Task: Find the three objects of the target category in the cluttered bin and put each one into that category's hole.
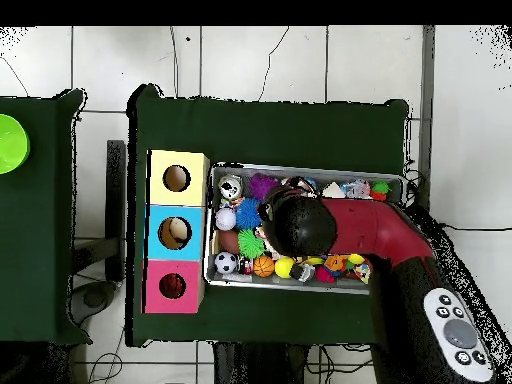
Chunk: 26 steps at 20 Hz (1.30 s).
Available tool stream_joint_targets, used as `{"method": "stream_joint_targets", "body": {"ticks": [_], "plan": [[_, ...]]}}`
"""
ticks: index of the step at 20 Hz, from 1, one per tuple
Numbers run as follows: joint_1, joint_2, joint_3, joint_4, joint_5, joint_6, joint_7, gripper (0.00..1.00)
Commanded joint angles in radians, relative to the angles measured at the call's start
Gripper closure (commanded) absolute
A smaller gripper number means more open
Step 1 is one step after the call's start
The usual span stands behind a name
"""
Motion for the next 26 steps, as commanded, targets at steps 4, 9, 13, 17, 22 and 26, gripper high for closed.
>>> {"method": "stream_joint_targets", "body": {"ticks": [4,9,13,17,22,26], "plan": [[-0.056,0.020,0.089,-0.078,-0.053,0.159,-0.143,1.00],[-0.081,0.009,0.113,-0.079,-0.072,0.178,-0.183,1.00],[-0.091,0.019,0.125,-0.083,-0.094,0.177,-0.187,1.00],[-0.110,0.029,0.148,-0.078,-0.114,0.155,-0.187,1.00],[-0.121,0.026,0.165,-0.072,-0.135,0.162,-0.189,1.00],[-0.128,0.018,0.165,-0.069,-0.151,0.198,-0.199,1.00]]}}
